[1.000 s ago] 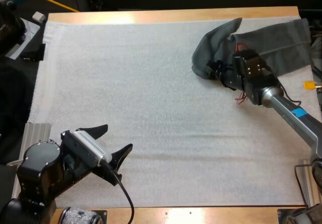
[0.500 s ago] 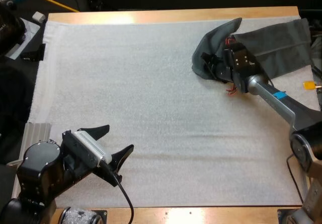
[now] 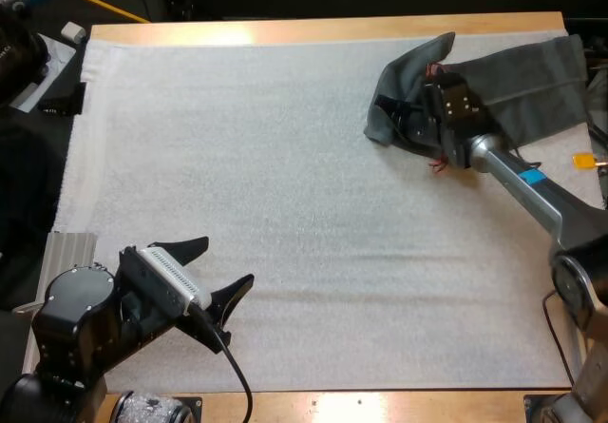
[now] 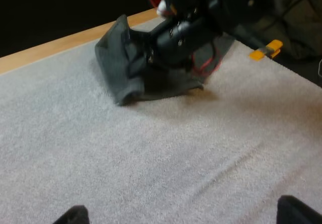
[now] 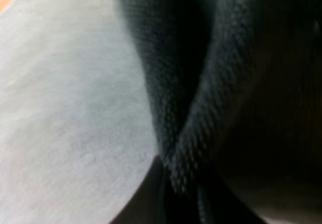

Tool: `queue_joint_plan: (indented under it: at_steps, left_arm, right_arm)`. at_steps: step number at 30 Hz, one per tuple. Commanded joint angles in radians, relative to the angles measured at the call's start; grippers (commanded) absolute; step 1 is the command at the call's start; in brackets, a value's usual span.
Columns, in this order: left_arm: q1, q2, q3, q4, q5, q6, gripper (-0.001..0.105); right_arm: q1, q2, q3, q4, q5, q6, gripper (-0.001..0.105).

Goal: Pick towel from pile, fold and stack

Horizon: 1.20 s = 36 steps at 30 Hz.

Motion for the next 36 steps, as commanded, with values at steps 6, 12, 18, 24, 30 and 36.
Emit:
queue_joint_plan:
  at_steps: [6,12,18,24,30,36]
  left_arm:
    - [-0.003,0.005,-0.01,0.002,0.012,-0.008,0.071]
    - [-0.004,0.004,-0.009,0.002,0.011,-0.009,0.071]
    - [-0.002,0.002,-0.01,-0.002,0.013,-0.01,0.07]
    - [-0.005,0.001,-0.009,0.003,0.015,-0.008,0.071]
    - [-0.008,-0.001,-0.008,0.01,0.019,-0.011,0.071]
    - [-0.007,0.0,-0.009,0.008,0.015,-0.011,0.071]
  right_arm:
    - [0.043,-0.257,-0.016,0.139,0.076,-0.364,0.001]
    - [0.058,-0.437,-0.015,0.217,0.091,-0.435,0.001]
    - [0.063,-0.595,-0.016,0.328,0.072,-0.453,0.001]
    - [0.144,-0.704,-0.02,0.529,0.069,-0.457,0.0]
    - [0.337,-0.723,-0.019,0.786,0.067,-0.455,0.0]
    - [0.493,-0.673,0.137,0.822,0.141,-0.355,0.0]
